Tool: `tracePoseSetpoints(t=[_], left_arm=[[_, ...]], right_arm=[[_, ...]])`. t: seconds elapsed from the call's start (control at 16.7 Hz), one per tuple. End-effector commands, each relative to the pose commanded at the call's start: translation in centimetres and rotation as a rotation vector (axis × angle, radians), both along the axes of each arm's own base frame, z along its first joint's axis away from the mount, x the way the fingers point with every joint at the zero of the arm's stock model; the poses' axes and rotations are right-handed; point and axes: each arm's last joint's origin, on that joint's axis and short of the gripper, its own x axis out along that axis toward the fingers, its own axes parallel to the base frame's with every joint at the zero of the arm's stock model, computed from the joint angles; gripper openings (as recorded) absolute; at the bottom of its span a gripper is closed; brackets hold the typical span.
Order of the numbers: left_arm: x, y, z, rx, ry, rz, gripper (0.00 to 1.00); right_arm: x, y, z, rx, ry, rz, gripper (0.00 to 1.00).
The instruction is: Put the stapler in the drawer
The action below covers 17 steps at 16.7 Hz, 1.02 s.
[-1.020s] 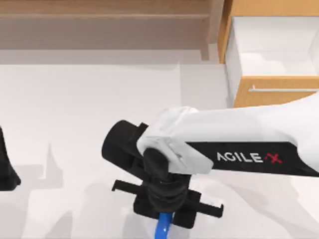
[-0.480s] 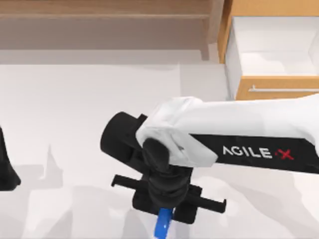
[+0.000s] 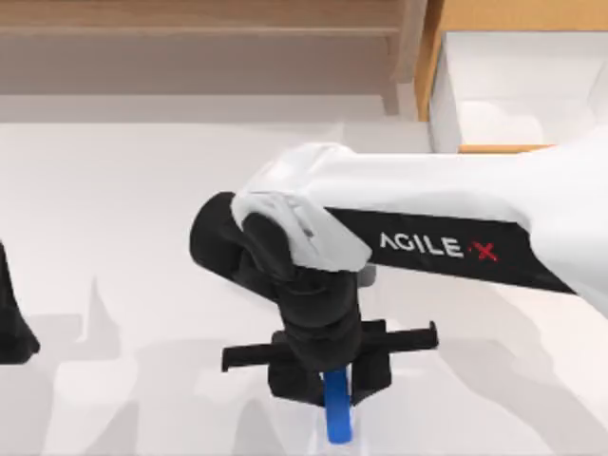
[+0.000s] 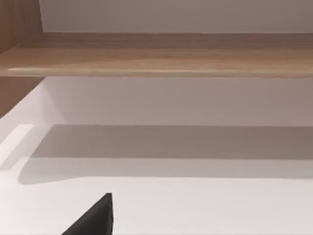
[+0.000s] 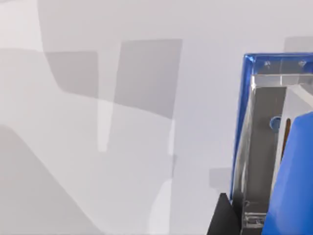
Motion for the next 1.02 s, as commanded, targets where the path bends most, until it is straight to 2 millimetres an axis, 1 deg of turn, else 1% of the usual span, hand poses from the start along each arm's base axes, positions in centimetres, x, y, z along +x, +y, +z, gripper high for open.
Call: tracePoseSetpoints(t=[0.12,0.18,0.24,0.36,0.42,0.54,0.6,0.66,0.72,0.78,0.84,0.9,0.96,1.02], left_arm=[[0.0,0.0,0.0,0.0,0.0,0.0,1.0],[0.0,0.0,0.0,0.0,0.0,0.0,1.0],[0.0,0.0,0.0,0.0,0.0,0.0,1.0],[0.0,0.0,0.0,0.0,0.0,0.0,1.0],[0.0,0.0,0.0,0.0,0.0,0.0,1.0],[0.0,0.0,0.0,0.0,0.0,0.0,1.0],[0.0,0.0,0.0,0.0,0.0,0.0,1.0],[0.0,0.0,0.0,0.0,0.0,0.0,1.0],[0.0,0.0,0.0,0.0,0.0,0.0,1.0],[0.0,0.0,0.0,0.0,0.0,0.0,1.0],[0.0,0.0,0.0,0.0,0.0,0.0,1.0],[0.0,0.0,0.0,0.0,0.0,0.0,1.0],[0.0,0.0,0.0,0.0,0.0,0.0,1.0],[0.0,0.0,0.0,0.0,0.0,0.0,1.0]], right_arm=[[2.9,-0.5,0.6,0.036,0.05,0.102,0.0],[4.6,-0.9,1.5,0.081,0.052,0.158,0.0],[6.5,-1.4,2.9,0.138,0.032,0.208,0.0],[10.2,-3.3,7.0,0.256,-0.075,0.286,0.0],[12.0,-4.7,9.2,0.302,-0.146,0.311,0.0],[15.3,-8.8,12.6,0.337,-0.275,0.319,0.0],[16.9,-11.3,13.7,0.328,-0.325,0.301,0.0],[18.4,-13.9,14.1,0.303,-0.359,0.273,0.0],[19.8,-16.4,14.0,0.271,-0.375,0.237,0.0],[21.1,-18.7,13.3,0.237,-0.374,0.199,0.0],[22.2,-20.7,12.0,0.205,-0.354,0.16,0.0],[23.2,-22.4,10.1,0.177,-0.316,0.12,0.0],[23.9,-23.7,7.8,0.157,-0.263,0.08,0.0],[24.4,-24.7,5.5,0.146,-0.21,0.042,0.0]])
